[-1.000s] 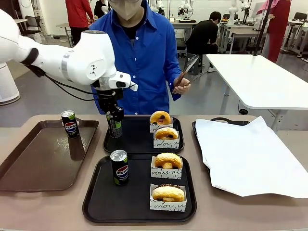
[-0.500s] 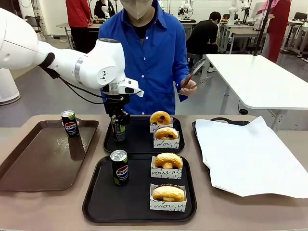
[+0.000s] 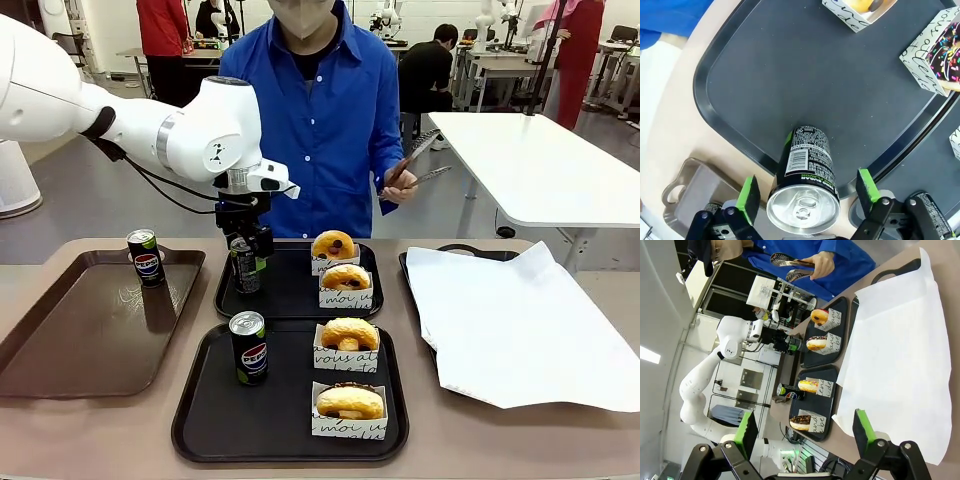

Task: Set up donuts and drinks on trays.
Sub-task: Pick up one Pepsi coke from the Handle tray and place it on the Flat Tray without a Pepsi coke.

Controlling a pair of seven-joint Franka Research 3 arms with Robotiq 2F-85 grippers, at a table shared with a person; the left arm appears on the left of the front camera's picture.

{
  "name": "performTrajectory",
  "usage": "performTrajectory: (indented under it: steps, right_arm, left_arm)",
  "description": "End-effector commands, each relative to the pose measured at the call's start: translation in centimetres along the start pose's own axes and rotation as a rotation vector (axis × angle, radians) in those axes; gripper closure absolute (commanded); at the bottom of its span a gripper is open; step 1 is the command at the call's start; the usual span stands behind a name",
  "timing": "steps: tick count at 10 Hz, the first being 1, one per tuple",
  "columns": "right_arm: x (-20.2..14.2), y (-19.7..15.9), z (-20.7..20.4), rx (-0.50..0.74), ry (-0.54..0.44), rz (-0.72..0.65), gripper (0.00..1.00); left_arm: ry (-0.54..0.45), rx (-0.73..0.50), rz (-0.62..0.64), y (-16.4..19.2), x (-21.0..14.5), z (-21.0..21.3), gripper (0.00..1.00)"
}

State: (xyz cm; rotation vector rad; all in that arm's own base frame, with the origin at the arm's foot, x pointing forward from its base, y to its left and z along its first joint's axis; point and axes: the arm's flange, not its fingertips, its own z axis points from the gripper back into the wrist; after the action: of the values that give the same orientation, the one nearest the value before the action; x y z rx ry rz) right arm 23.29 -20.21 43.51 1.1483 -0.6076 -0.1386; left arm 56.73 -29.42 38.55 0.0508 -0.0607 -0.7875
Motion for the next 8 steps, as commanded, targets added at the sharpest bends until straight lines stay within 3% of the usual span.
performTrajectory:
  steps: [1, 3, 4, 8]
  right_arm:
    - [0.1, -0.1, -0.1, 0.018, -0.008, 0.013, 0.00]
    - [0.1, -0.1, -0.1, 0.018, -0.008, 0.013, 0.00]
    - [0.1, -0.1, -0.1, 0.018, -0.008, 0.013, 0.00]
    - [0.1, -0.1, -0.1, 0.018, -0.008, 0.013, 0.00]
  left_arm:
    - [0.009, -0.021, 0.030, 0.1, 0.3, 0.2, 0.00]
    - [-0.030, -0.021, 0.032, -0.4, -0.3, 1.0, 0.00]
    - [-0.037, 0.040, 0.083, -1.6, -1.5, 2.8, 0.00]
    - [-0.009, 0.114, 0.233, -4.4, -10.3, 9.2, 0.00]
